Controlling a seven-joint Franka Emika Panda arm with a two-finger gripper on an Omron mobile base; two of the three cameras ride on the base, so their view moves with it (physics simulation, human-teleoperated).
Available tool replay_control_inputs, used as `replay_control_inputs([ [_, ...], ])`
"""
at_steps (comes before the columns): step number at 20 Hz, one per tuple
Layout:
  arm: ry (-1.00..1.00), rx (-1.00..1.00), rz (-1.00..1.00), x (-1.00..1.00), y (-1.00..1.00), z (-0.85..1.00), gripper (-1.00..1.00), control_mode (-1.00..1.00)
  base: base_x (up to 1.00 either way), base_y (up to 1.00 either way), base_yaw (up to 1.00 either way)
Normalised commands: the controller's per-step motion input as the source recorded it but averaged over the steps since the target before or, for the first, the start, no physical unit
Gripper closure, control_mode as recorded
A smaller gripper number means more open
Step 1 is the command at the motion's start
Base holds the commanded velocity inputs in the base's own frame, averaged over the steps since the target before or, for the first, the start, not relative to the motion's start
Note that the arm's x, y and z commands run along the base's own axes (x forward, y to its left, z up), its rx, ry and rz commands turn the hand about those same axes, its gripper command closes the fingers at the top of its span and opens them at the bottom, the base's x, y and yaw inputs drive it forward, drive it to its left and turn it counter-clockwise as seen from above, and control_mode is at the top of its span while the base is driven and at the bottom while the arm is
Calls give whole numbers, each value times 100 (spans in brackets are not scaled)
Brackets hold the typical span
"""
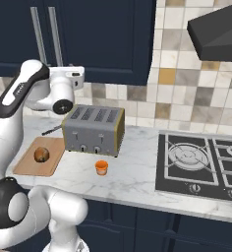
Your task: Pick the bread, place it on the cutting board, pick the jam, place it on the counter, and close the cabinet.
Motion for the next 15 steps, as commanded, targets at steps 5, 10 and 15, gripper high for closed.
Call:
replay_control_inputs([
  [5,0,0,0,12,0,0,-100,-100,0,0,0],
  [10,0,0,0,22,0,0,-100,-100,0,0,0],
  [15,0,0,-1,27,0,0,-100,-100,0,0,0],
])
